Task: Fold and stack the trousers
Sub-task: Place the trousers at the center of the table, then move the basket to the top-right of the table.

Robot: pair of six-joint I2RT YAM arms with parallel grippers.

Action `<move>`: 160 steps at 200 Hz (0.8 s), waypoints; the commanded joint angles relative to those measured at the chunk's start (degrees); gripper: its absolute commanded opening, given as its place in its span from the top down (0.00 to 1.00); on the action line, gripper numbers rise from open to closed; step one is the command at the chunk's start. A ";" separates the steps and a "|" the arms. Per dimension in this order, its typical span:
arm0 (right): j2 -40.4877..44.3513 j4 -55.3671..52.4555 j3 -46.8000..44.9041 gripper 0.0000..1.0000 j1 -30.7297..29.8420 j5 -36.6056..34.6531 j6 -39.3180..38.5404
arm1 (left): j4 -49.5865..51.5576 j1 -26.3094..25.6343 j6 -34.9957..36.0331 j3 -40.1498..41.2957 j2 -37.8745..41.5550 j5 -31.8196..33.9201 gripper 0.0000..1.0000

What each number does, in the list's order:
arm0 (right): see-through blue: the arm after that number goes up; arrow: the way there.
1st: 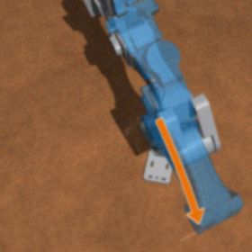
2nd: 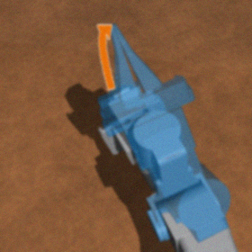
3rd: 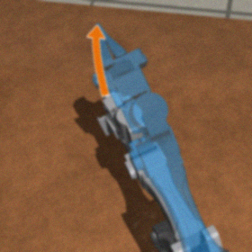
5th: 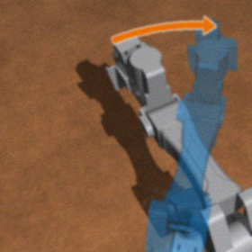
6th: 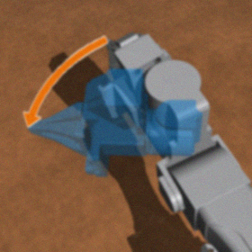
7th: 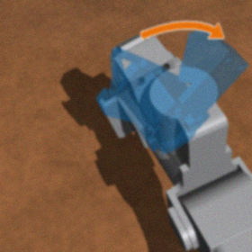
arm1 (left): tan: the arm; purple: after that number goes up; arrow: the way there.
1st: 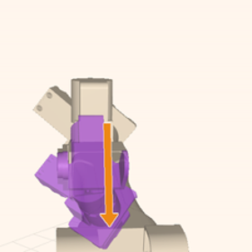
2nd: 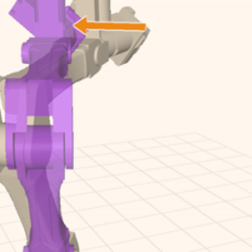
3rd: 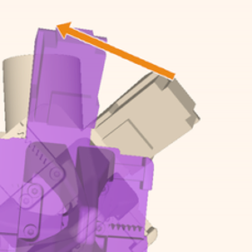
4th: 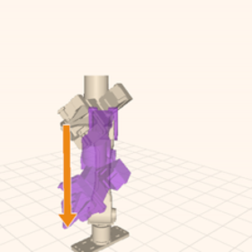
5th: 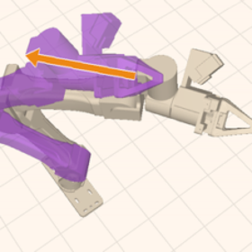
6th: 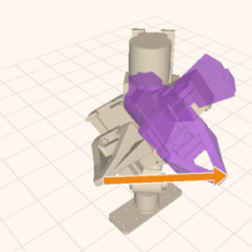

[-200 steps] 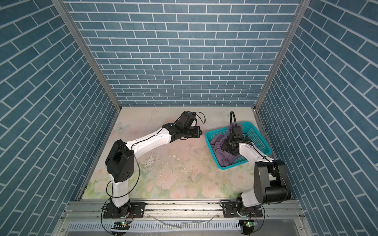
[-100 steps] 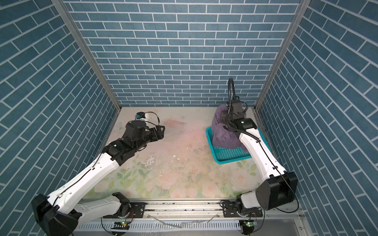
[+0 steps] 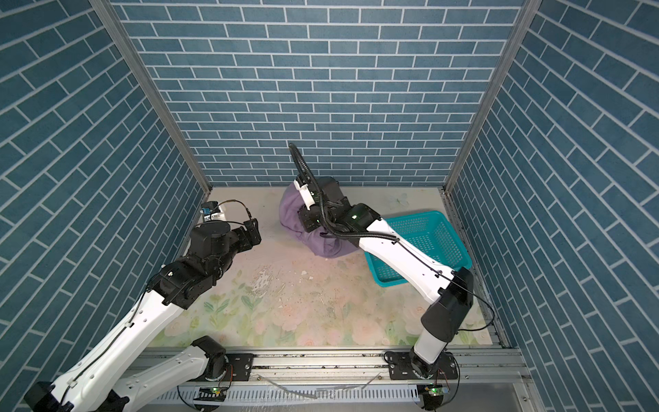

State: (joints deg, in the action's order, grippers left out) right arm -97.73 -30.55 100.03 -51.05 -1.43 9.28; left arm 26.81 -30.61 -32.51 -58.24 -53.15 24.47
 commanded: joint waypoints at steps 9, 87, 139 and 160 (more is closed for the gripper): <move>-2.01 -2.49 1.15 0.53 0.95 0.11 2.19 | 2.63 0.34 0.13 0.82 0.00 1.73 0.07; 14.16 -9.62 -22.56 0.30 12.04 -9.51 10.34 | -1.23 0.35 -0.11 0.94 -8.11 -5.59 0.12; 18.22 -16.29 -34.55 0.30 15.45 -10.50 13.02 | -7.26 0.38 -2.52 -1.52 -19.81 -17.70 0.13; 16.34 -15.40 -37.40 0.29 15.55 -10.02 14.03 | -8.89 0.34 -3.22 -2.20 -22.54 -21.13 0.14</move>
State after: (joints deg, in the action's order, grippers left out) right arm -79.40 -43.46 66.61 -35.51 -11.53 20.27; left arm 21.19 -30.61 -34.33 -58.28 -73.80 9.65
